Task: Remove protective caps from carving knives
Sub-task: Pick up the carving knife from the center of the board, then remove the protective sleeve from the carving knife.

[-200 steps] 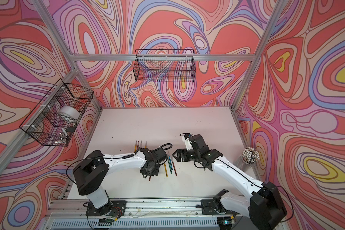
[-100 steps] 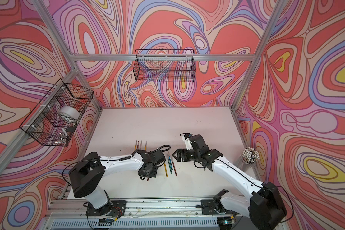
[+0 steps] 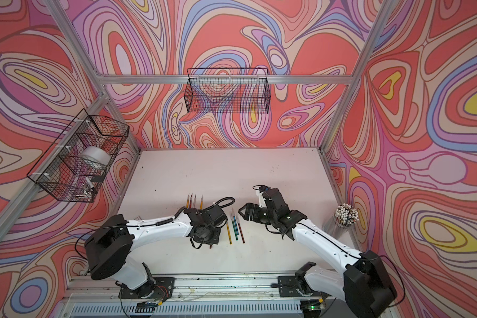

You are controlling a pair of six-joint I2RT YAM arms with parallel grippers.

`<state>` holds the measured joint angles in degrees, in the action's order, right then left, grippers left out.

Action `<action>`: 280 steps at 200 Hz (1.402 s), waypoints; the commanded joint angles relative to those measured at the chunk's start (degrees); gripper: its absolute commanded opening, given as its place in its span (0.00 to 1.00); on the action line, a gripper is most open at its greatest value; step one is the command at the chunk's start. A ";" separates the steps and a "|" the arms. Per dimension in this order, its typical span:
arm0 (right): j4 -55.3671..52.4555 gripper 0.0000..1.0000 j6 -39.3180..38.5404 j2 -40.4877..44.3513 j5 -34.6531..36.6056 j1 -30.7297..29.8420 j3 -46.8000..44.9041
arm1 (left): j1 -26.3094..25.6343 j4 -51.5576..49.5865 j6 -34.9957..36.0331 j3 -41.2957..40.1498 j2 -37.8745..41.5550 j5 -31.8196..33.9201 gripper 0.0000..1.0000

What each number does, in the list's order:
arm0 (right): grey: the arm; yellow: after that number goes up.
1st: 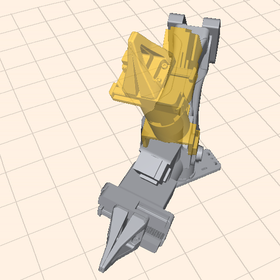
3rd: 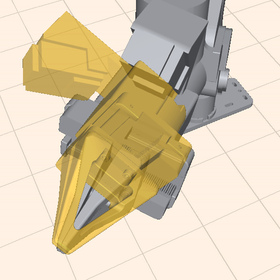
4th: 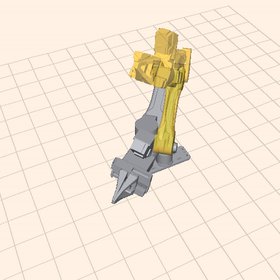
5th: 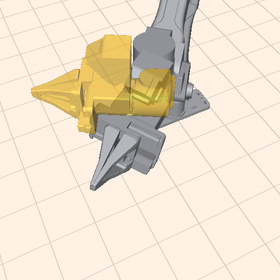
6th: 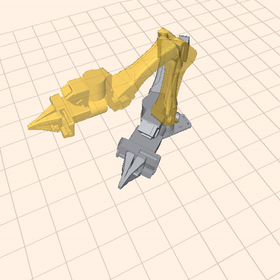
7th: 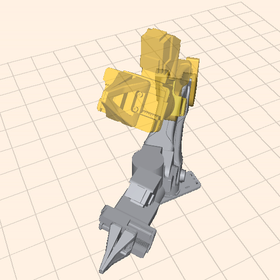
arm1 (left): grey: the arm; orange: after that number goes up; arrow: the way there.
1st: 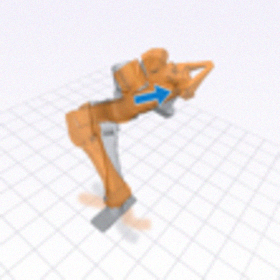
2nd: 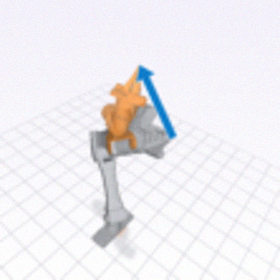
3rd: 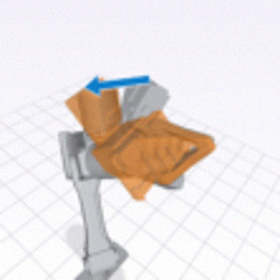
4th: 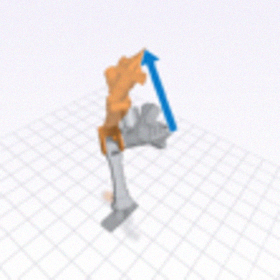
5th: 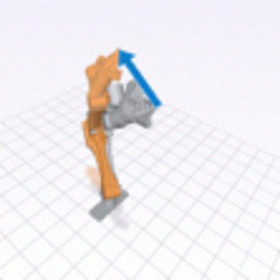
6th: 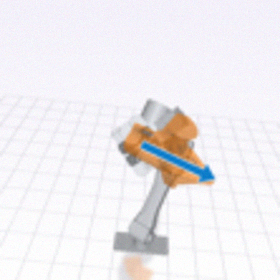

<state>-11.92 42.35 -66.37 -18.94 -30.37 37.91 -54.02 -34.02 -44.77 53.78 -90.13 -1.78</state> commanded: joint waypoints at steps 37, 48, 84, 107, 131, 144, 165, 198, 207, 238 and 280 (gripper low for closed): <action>6.98 0.71 6.62 -4.40 -2.93 -0.30 0.47 | 0.06 11.56 3.93 -2.61 4.80 -7.78 0.08; 7.03 0.68 6.69 -4.97 -3.12 -0.30 0.82 | 0.12 12.75 4.36 -2.78 5.13 -8.46 0.08; 8.20 0.57 6.82 -7.47 -4.46 -0.31 1.83 | 0.31 15.46 5.54 -2.80 4.98 -11.51 0.08; 9.19 0.50 7.21 -8.74 -4.61 -0.30 2.14 | 0.36 16.45 5.99 -2.88 5.05 -12.58 0.08; 9.47 0.46 7.05 -10.06 -4.92 -0.40 2.84 | 0.41 17.54 6.17 -3.14 5.24 -13.98 0.08; 9.53 0.43 7.05 -10.82 -5.05 -0.39 3.22 | 0.38 18.06 6.18 -3.24 5.33 -14.28 0.08; 9.92 0.40 7.05 -11.48 -5.32 -0.39 3.38 | 0.57 18.45 6.21 -3.33 5.32 -14.83 0.08; 9.60 0.36 6.87 -12.40 -5.58 -0.49 3.75 | 0.76 20.07 5.92 -3.67 5.40 -15.60 0.08; 9.46 0.35 6.79 -12.59 -5.45 -0.57 3.84 | 0.81 20.57 5.85 -3.77 5.40 -15.79 0.08; 9.18 0.33 6.65 -13.12 -5.47 -0.65 3.93 | 1.02 21.00 5.66 -4.05 5.56 -15.80 0.08; 8.81 0.29 6.49 -13.48 -5.58 -0.83 3.96 | 1.35 22.25 5.38 -4.68 5.71 -16.49 0.08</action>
<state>-3.07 49.54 -79.05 -24.12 -30.74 40.62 -53.17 -13.80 -39.22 50.02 -86.24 -17.61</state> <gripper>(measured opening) 0.298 0.092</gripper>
